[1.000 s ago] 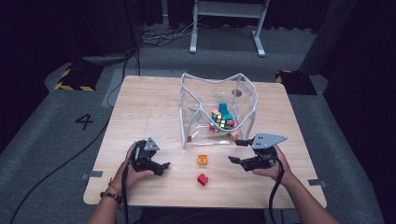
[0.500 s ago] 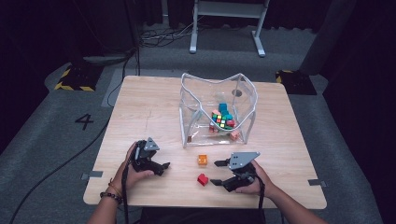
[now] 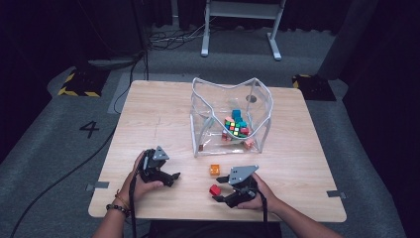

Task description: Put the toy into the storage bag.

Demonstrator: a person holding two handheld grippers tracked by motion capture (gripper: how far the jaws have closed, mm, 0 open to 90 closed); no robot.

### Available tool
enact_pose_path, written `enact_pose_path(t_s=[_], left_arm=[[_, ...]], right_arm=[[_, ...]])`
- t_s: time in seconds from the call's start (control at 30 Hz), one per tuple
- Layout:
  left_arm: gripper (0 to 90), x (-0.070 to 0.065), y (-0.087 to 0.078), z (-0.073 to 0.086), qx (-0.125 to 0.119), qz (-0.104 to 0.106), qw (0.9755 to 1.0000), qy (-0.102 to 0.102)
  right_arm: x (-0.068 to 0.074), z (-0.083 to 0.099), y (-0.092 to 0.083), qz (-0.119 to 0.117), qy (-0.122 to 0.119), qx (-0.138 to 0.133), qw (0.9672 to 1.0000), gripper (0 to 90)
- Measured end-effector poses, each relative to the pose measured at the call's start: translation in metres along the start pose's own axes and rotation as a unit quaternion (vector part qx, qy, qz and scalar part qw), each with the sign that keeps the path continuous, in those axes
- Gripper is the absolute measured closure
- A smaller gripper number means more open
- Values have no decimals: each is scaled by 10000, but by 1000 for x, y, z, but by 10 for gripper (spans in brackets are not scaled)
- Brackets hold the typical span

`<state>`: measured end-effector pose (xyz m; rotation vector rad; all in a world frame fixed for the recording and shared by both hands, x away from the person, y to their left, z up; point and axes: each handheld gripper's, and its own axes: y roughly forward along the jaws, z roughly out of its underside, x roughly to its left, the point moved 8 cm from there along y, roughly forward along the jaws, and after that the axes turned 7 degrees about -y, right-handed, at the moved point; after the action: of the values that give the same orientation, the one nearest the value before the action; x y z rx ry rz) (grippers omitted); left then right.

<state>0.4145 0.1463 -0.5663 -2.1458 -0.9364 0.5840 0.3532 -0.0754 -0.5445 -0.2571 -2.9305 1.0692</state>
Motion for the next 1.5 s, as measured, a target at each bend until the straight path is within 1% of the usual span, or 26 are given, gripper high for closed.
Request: enact_pose_path(t_s=[0.03, 0.07, 0.17, 0.23, 0.27, 0.3, 0.33, 0.4, 0.43, 0.47, 0.57, 0.6, 0.63, 0.73, 0.87, 0.93, 0.97, 1.07, 1.13, 1.17, 1.2, 1.27, 1.37, 1.4, 1.43, 1.5], left_arm=[[6, 0, 0, 0, 0, 0, 10000, 0], [6, 1, 0, 0, -14, -13, 10000, 18], [6, 0, 0, 0, -10, 9, 10000, 6], [6, 0, 0, 0, -11, 9, 10000, 5], [6, 0, 0, 0, -16, -8, 10000, 12], [6, 0, 0, 0, -15, -1, 10000, 8], [6, 1, 0, 0, -17, -17, 10000, 17], [6, 0, 0, 0, -12, 8, 10000, 5], [6, 0, 0, 0, -12, 4, 10000, 7], [6, 0, 0, 0, -15, 4, 10000, 2], [6, 0, 0, 0, -12, 8, 10000, 6], [6, 0, 0, 0, -11, 7, 10000, 6], [6, 0, 0, 0, -11, 7, 10000, 6], [6, 0, 0, 0, -12, -2, 10000, 12], [6, 0, 0, 0, -13, 3, 10000, 6], [6, 0, 0, 0, -14, -2, 10000, 9], [6, 0, 0, 0, -14, -2, 10000, 9], [6, 0, 0, 0, -12, 7, 10000, 5], [6, 0, 0, 0, -12, 5, 10000, 5], [6, 0, 0, 0, -12, 5, 10000, 5], [6, 0, 0, 0, -13, 8, 10000, 4], [6, 0, 0, 0, -13, 2, 10000, 5], [6, 0, 0, 0, -16, -9, 10000, 10], [6, 0, 0, 0, -13, 7, 10000, 3], [6, 0, 0, 0, -13, 7, 10000, 3], [6, 0, 0, 0, -13, 7, 10000, 3]], right_arm=[[0, 0, 1, 14, 84, 41, 10000, 353], [-2, 1, 3, 97, 62, 56, 9999, 363], [-1, 0, 6, 51, 6, 66, 10000, 382], [-2, 1, 8, 116, -48, 134, 9998, 416], [-1, 0, 9, 105, -7, 113, 9999, 424], [-2, 1, 9, 86, -98, 170, 9998, 438], [-2, 1, 10, 89, -179, 208, 9996, 583], [-3, 1, 10, 111, -222, 235, 9994, 599], [-3, 1, 9, 156, -318, 224, 9991, 633], [0, -1, 7, 147, -306, 161, 9993, 674], [-2, 0, 4, 173, -396, 172, 9989, 675], [-1, -1, 0, 164, -292, 98, 9994, 676], [-1, -1, 0, 164, -292, 98, 9994, 676], [-4, -2, -15, 80, -354, 14, 9993, 676], [-13, -2, -33, 223, -367, -56, 9991, 677], [-23, 0, -46, 415, -364, -164, 9983, 676], [-23, 0, -46, 415, -364, -164, 9983, 676], [-35, 4, -60, 585, -269, -211, 9977, 677], [-46, 11, -76, 779, -348, -243, 9961, 677], [-46, 11, -76, 779, -348, -243, 9961, 677], [-53, 14, -87, 869, -293, -310, 9953, 677], [-56, 15, -92, 924, -260, -317, 9949, 677], [-66, 19, -106, 1141, -184, -366, 9926, 677], [-73, 21, -113, 1301, -126, -397, 9906, 677], [-73, 21, -113, 1301, -126, -397, 9906, 677], [-80, 24, -120, 1475, -62, -445, 9880, 677]])
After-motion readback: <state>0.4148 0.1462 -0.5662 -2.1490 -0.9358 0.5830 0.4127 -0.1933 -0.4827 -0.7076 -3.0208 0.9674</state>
